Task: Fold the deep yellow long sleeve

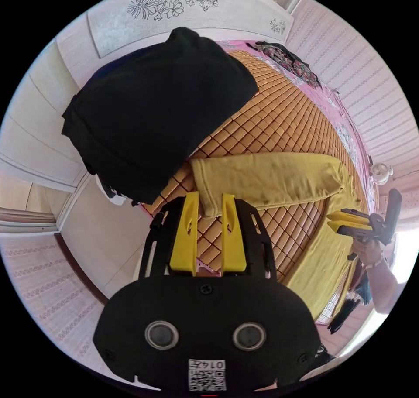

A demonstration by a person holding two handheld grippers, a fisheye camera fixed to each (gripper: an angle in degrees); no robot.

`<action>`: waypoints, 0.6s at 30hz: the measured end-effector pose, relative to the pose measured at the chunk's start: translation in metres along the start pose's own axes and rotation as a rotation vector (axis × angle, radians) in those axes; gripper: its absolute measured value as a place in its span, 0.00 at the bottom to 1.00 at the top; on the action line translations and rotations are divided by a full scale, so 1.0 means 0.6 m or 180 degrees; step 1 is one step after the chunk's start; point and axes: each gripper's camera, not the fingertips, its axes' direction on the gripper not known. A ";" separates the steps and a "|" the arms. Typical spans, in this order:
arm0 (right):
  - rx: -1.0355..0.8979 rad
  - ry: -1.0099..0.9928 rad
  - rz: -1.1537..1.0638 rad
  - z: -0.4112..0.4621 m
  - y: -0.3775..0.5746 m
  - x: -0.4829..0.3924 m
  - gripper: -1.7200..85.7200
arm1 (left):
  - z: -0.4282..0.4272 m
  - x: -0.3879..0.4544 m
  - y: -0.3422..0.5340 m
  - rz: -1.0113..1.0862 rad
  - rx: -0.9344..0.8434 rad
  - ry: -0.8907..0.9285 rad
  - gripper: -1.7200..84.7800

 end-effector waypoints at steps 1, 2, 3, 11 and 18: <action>0.0046 0.0044 0.0026 0.003 -0.001 -0.003 0.09 | 0.021 -0.005 0.002 -0.0124 -0.0112 0.0042 0.14; 0.0073 0.0084 0.0038 0.004 -0.001 -0.004 0.09 | 0.044 -0.007 0.003 -0.0201 -0.0321 0.0110 0.15; 0.0140 0.0223 0.0062 0.006 -0.002 -0.006 0.10 | 0.044 -0.005 0.005 -0.0193 -0.0244 0.0070 0.15; -0.0048 0.0931 0.0253 0.060 -0.041 0.017 0.12 | 0.036 0.011 0.008 -0.0053 -0.0057 0.0033 0.08; 0.0520 0.0594 0.0765 0.027 -0.004 0.028 0.12 | -0.020 0.063 0.023 0.0105 0.0586 0.0194 0.07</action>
